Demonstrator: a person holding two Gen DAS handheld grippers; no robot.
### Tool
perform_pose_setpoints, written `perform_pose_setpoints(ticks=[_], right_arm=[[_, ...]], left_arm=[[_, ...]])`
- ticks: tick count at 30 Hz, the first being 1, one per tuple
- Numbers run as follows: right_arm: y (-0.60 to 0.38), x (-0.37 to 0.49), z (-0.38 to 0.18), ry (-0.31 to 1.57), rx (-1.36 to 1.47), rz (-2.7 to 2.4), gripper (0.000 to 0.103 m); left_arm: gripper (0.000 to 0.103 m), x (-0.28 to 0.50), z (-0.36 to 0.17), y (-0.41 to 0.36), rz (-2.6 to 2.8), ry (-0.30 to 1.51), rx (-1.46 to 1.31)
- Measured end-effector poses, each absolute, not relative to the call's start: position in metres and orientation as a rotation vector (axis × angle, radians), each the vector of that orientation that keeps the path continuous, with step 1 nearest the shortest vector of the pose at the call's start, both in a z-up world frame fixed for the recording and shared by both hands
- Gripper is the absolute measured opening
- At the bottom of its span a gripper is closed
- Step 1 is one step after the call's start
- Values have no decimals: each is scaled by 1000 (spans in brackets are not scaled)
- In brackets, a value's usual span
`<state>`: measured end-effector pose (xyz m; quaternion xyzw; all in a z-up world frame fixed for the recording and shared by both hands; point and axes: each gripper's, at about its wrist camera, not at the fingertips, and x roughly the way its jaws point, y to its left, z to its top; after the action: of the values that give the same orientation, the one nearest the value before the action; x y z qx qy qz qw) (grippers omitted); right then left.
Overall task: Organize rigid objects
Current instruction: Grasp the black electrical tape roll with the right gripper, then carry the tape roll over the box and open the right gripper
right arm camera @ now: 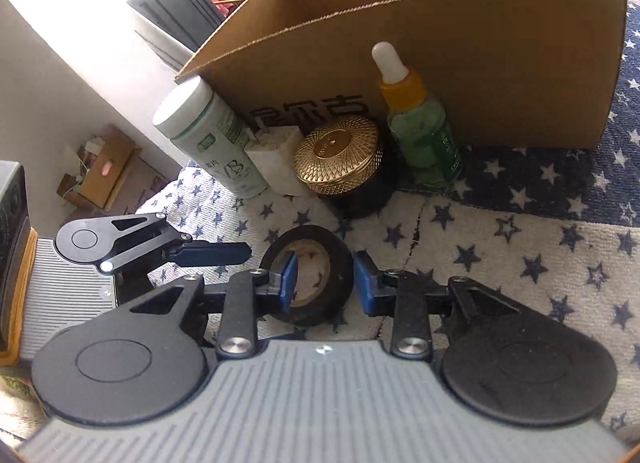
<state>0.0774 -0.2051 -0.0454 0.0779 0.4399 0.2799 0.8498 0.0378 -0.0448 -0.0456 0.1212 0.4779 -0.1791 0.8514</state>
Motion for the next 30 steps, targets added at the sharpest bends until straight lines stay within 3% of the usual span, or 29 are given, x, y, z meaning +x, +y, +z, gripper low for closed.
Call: perform_pose_setpoints(ticks=[11, 14, 30], right_arm=[[-195, 78, -57, 906, 114, 567, 28], [-197, 75, -57, 894, 105, 565, 23], [-207, 56, -47, 844, 138, 549, 19]], left_arm=[[72, 46, -54, -51, -366, 1018, 246], [65, 46, -54, -51, -360, 1016, 233], [65, 33, -35, -61, -346, 970, 278]])
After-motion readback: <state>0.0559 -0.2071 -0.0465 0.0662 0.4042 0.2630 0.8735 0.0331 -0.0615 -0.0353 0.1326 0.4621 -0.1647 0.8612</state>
